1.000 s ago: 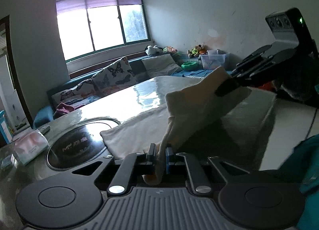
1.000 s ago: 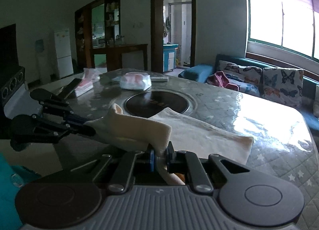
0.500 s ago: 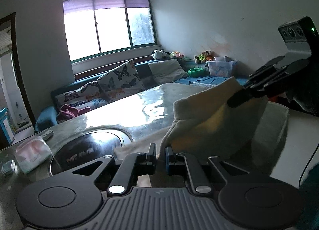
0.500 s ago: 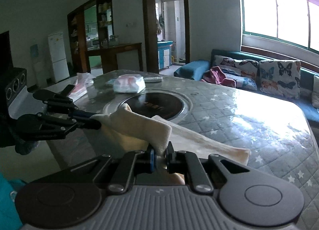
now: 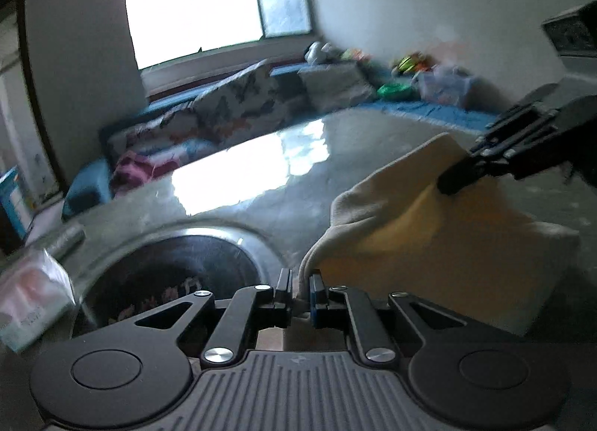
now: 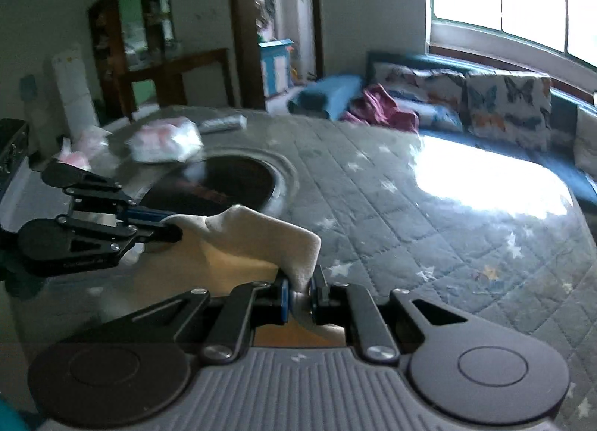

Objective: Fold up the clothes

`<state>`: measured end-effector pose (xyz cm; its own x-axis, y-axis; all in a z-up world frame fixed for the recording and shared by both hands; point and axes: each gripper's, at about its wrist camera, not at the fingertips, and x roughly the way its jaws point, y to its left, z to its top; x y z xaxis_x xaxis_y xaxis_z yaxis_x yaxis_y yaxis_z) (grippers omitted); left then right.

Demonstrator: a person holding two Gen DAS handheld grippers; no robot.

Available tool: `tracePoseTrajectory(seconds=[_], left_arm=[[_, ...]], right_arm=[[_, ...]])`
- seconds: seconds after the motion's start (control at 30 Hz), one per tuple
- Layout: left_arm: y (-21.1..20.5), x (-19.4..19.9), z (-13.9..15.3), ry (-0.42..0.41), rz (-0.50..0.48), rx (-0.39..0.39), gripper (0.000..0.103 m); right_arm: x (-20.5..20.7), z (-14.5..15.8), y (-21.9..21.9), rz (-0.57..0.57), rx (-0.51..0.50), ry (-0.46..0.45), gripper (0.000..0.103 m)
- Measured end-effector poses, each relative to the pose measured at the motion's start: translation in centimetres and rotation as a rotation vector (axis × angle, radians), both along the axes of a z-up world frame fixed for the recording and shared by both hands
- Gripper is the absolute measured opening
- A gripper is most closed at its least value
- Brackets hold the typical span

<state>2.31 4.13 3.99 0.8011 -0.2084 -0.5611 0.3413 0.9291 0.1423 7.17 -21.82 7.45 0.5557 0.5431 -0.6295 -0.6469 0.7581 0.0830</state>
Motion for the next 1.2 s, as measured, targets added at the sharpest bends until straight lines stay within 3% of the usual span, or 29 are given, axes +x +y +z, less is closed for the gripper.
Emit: tracePoseTrajectory(seconds=[0.23,0.5,0.67,0.8,1.07,1.2], left_arm=[[0.4,2.8,-1.9,0.053,0.067,-0.018,0.014],[0.2,3.9,-1.9,0.070,0.091,-0.002,0.014],[0.0,3.3,-0.6,0.050,0.105,-0.032,0.014],[-1.3,3.3,0.3,0.065,0.054,-0.062,0.014],[-3.6,5.0,-0.8,0.137,0.023,-0.075,0.014],[-3.8,5.6,-0.9,0.143,0.041,-0.075,0.014]], right_arm=[[2.4,-4.1,0.3,-0.128,0.024,0.067,0.020],[3.4,-4.2,-0.8,-0.251,0.049,0.088,0.033],[2.4,-2.4,-0.4,-0.208,0.063,0.057,0.032],[1.9,-2.4,0.8,-0.170,0.056,0.078,0.032],[2.9,-4.3,2.2,-0.184,0.005,0.115,0.032],[1.9,-3.6,1.7,-0.179,0.001,0.068,0.032]])
